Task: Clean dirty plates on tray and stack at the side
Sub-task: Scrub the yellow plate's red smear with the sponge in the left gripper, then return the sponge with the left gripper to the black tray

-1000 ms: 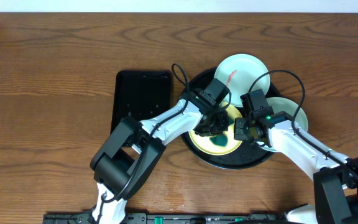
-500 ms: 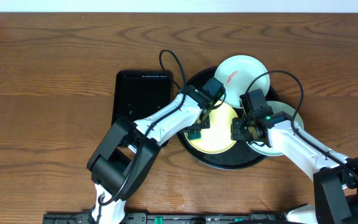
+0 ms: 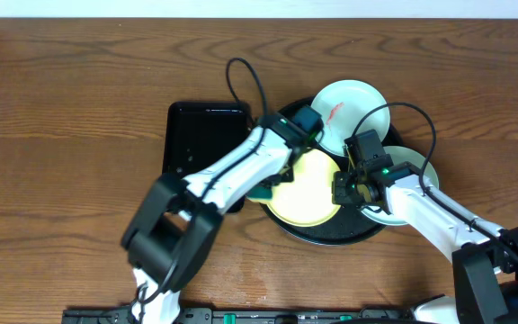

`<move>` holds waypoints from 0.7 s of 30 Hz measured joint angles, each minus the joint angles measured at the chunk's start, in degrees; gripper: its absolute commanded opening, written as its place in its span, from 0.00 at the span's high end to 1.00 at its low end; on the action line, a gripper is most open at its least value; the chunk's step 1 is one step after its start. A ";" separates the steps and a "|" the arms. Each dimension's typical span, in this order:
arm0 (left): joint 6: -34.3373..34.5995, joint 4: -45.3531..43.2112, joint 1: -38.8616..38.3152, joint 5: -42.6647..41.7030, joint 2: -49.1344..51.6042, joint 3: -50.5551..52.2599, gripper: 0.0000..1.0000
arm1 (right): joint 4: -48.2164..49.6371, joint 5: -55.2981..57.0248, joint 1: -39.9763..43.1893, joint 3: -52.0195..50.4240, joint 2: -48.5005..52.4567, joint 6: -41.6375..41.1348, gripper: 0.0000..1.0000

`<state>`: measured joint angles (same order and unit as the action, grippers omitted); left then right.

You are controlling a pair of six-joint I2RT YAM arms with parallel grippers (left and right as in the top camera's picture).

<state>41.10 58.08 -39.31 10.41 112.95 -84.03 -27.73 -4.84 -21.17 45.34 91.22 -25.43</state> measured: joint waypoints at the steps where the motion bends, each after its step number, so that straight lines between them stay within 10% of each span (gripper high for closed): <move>1: -0.55 0.59 0.87 0.46 -1.51 0.02 0.92 | -0.04 0.44 0.04 0.00 0.00 0.00 0.99; 10: -6.14 2.34 11.28 2.10 -13.00 0.00 0.92 | -0.02 1.86 0.04 0.00 0.00 0.07 0.99; 18: -13.38 -13.44 22.32 -4.94 -10.69 10.10 0.92 | 0.00 2.08 0.04 0.02 0.00 2.03 0.99; 21: -15.13 -16.59 24.13 -7.89 -9.29 14.69 0.78 | 0.00 2.10 0.04 0.02 0.00 2.62 0.99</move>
<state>25.98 41.50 -15.18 2.52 103.66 -69.34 -27.73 -2.74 -21.12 45.36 91.22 -22.81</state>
